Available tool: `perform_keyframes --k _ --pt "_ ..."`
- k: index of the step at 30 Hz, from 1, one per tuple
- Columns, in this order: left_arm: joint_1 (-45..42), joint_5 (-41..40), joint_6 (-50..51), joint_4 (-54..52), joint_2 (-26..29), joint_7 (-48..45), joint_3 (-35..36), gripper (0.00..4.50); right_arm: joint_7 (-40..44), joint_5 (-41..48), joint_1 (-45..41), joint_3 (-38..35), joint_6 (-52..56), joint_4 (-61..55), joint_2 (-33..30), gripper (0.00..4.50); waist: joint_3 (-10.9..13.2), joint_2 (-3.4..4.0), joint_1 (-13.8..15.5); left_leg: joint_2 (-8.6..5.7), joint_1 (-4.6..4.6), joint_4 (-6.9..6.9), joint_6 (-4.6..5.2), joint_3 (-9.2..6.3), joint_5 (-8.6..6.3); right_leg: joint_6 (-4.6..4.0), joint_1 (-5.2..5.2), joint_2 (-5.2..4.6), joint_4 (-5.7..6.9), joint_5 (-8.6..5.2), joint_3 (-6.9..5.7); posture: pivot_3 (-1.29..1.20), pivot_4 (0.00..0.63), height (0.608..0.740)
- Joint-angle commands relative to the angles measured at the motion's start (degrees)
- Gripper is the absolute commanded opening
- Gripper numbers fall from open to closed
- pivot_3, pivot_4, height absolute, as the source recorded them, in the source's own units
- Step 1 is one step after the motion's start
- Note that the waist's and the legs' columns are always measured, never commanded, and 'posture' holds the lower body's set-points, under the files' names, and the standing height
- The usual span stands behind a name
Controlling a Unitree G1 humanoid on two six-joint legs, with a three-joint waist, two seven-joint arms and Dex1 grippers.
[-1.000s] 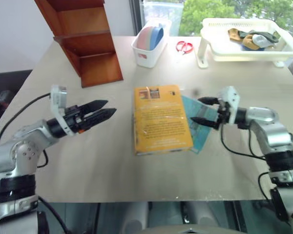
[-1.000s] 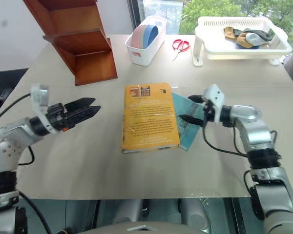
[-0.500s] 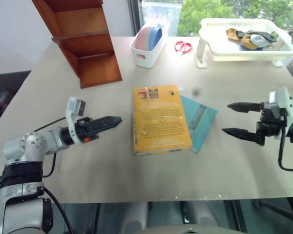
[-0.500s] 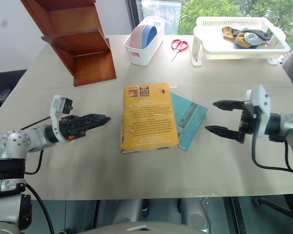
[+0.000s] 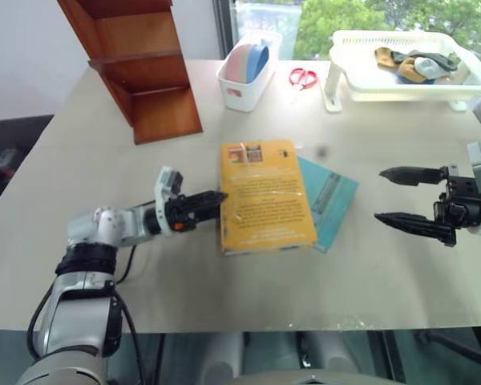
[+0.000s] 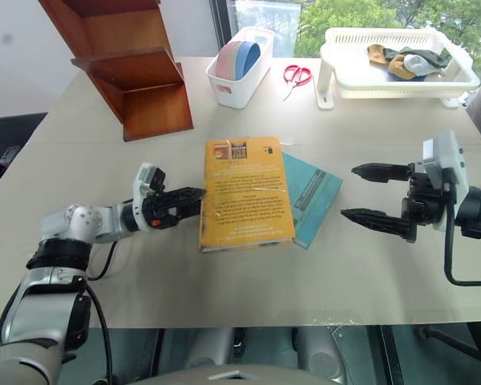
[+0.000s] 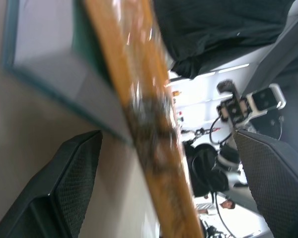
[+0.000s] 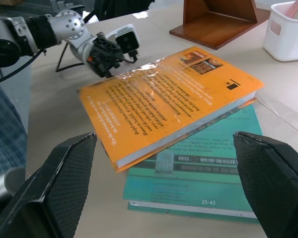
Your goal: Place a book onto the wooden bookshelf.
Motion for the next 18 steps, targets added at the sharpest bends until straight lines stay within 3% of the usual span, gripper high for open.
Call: perform_keyframes --k 1,2,6,12,14,18 --pt "-1.7 2.2 -3.4 1.9 -1.1 -3.2 -0.8 4.48 -0.6 0.8 0.1 -1.6 -0.5 -1.9 -0.9 4.49 0.0 0.0 -0.1 0.0 0.0 0.0 0.0 0.0 0.0 0.0 0.0 0.0 -0.01 0.0 0.01 0.0 0.15 0.74" --pt "-1.9 2.6 -3.7 2.2 -1.3 -4.0 -1.1 4.48 -0.6 0.8 0.3 -1.7 -0.5 -2.0 -0.9 4.49 0.0 0.0 -0.2 0.01 -0.01 0.0 0.0 0.0 0.0 0.0 -0.01 0.0 -0.01 0.0 0.01 0.0 0.15 0.74" --pt "-2.4 4.0 -4.3 3.5 -0.9 -6.8 -1.6 3.31 -0.4 0.4 1.4 -2.3 -0.8 -2.2 -1.5 4.5 0.0 0.0 -0.1 0.01 -0.01 0.0 0.0 -0.02 0.0 0.0 0.0 0.02 -0.01 0.0 -0.01 0.0 0.15 0.74" --pt "-1.1 4.8 -3.3 1.5 0.5 -8.4 -1.3 0.46 -0.2 1.0 1.5 -2.6 -1.4 -1.9 -1.3 4.5 0.0 0.0 -0.2 0.01 0.0 0.0 0.0 -0.01 0.0 0.0 0.0 0.02 0.01 0.0 0.01 0.0 0.15 0.74" --pt "0.0 4.5 -2.8 -0.4 0.9 -8.3 -1.1 0.12 0.3 1.4 1.2 -2.5 -1.8 -1.3 -0.8 4.5 0.0 0.0 -0.2 0.02 -0.01 0.0 0.0 -0.01 0.0 0.0 -0.01 0.02 0.0 0.0 0.01 0.0 0.15 0.74" --pt "1.7 3.0 -2.6 -6.1 1.5 -6.3 1.4 0.12 1.5 2.6 0.0 -2.6 -2.4 0.3 -0.5 4.5 0.0 0.0 -0.1 0.03 -0.01 0.0 0.0 -0.02 0.0 0.0 0.0 0.0 -0.01 0.0 0.0 0.0 0.15 0.74"
